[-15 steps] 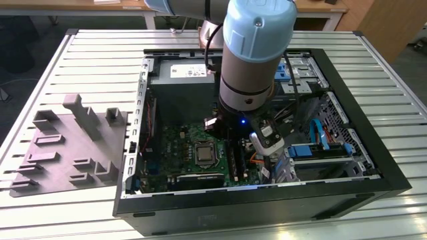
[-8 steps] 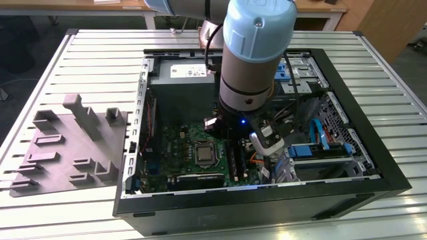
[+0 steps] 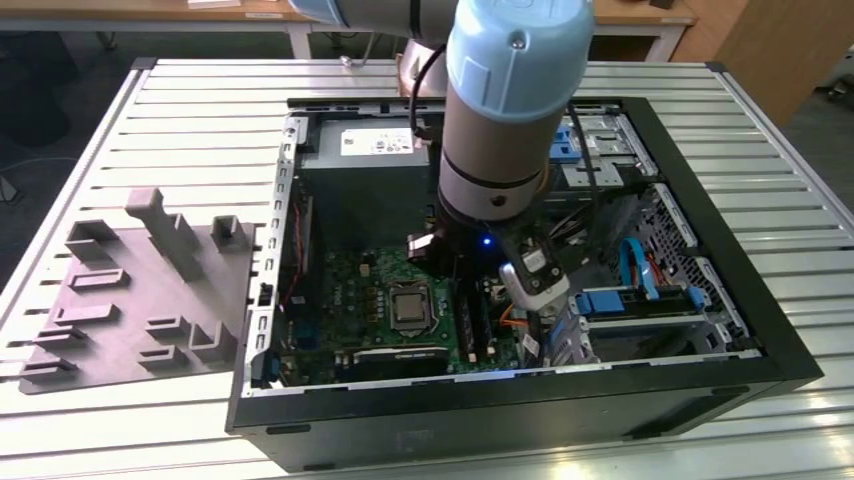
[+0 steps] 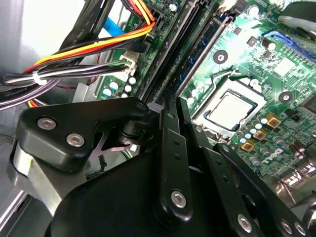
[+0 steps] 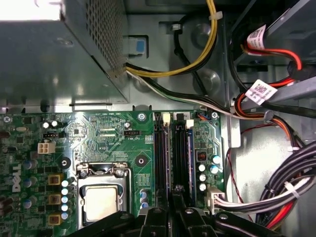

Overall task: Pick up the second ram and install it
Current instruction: 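Insert the second ram into the second slot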

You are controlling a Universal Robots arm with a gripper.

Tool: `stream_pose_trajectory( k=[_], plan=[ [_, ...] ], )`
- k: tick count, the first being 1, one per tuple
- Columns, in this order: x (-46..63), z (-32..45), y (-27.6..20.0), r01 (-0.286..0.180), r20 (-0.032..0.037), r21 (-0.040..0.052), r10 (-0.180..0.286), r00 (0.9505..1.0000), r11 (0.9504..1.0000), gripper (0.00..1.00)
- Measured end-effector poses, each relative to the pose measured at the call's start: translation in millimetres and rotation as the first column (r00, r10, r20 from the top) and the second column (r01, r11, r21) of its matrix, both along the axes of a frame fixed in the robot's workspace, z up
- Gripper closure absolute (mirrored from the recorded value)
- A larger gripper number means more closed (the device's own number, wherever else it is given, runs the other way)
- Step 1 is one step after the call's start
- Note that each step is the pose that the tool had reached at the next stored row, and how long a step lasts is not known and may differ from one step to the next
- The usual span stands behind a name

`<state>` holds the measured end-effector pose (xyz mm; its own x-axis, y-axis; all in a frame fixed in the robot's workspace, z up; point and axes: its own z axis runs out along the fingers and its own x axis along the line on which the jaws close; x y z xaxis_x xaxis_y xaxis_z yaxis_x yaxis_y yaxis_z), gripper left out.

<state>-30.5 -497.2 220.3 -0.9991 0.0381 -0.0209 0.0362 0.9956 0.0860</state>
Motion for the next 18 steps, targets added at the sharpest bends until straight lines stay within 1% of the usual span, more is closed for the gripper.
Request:
stream_pose_trajectory(
  k=[5, 6, 12, 13, 14, 18],
  plan=[
    [0.5, 14.4, 0.0, 0.0, -0.0001, -0.0008, 0.0, 1.0, 1.0, 0.82],
    [0.6, 15.2, 0.0, 0.0, 0.0, -0.0009, 0.0, 1.0, 1.0, 0.82],
    [0.6, 15.2, 0.0, 0.0, 0.0, -0.0011, 0.0, 1.0, 1.0, 0.82],
    [0.6, 15.3, 0.0, 0.0, 0.0, -0.0011, 0.0, 1.0, 1.0, 0.83],
    [0.6, 15.3, 0.0, 0.0, 0.0, -0.0012, 0.0, 1.0, 1.0, 0.89],
    [0.6, 15.2, 0.0, 0.0, 0.0, -0.0013, 0.0, 1.0, 1.0, 0.89]
  ],
)
